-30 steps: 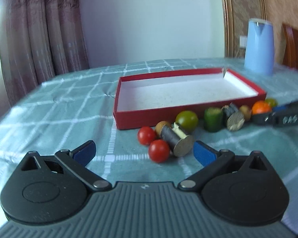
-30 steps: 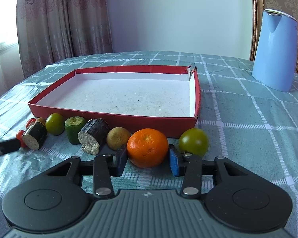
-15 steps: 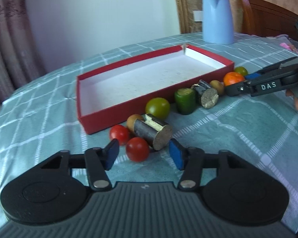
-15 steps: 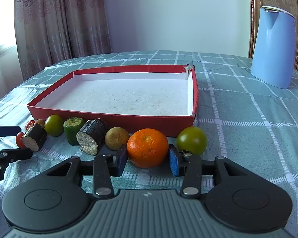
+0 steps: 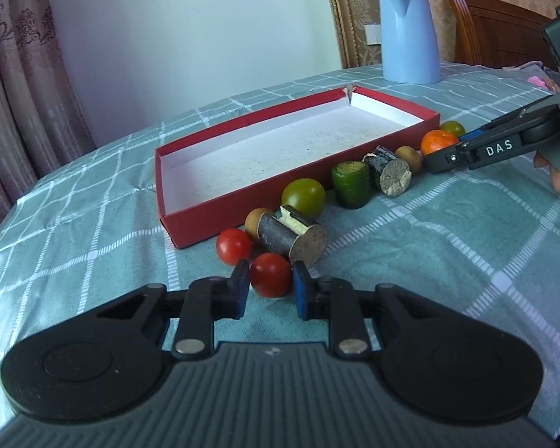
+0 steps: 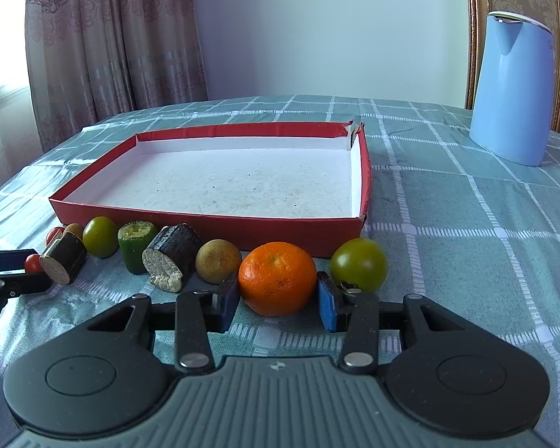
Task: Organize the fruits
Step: 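Grasp the red cherry tomato with the left gripper while the right gripper grasps the mandarin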
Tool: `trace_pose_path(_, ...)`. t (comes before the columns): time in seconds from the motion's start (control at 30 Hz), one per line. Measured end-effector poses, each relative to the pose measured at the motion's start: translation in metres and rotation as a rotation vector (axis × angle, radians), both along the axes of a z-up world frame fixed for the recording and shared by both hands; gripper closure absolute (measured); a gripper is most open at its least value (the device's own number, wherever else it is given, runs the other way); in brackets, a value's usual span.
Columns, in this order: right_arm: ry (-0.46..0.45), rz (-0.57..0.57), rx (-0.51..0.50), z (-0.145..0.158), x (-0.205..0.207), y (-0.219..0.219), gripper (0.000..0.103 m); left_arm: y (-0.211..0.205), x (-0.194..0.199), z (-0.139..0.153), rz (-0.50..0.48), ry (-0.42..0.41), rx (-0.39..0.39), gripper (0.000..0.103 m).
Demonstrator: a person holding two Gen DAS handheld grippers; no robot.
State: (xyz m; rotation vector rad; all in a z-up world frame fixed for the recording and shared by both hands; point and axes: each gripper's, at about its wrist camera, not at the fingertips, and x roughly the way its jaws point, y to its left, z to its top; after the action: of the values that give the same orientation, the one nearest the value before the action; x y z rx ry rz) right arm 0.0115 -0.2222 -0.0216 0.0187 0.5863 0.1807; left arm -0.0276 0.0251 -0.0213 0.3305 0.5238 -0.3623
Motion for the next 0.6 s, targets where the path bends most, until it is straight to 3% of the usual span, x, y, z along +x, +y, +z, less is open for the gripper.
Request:
trace_pose_path(0.33,-0.069,-0.007,-0.016,0.005,-0.011,0.002,0.06,0.002,-0.014,0.023,0.027,-0.054,-0.096,0.081)
trace_pose_path(0.6,-0.125,-0.031,-0.061,0.022,-0.004,0.006,0.06,-0.01,0.037,0.043,0.07,-0.045,-0.185,0.081)
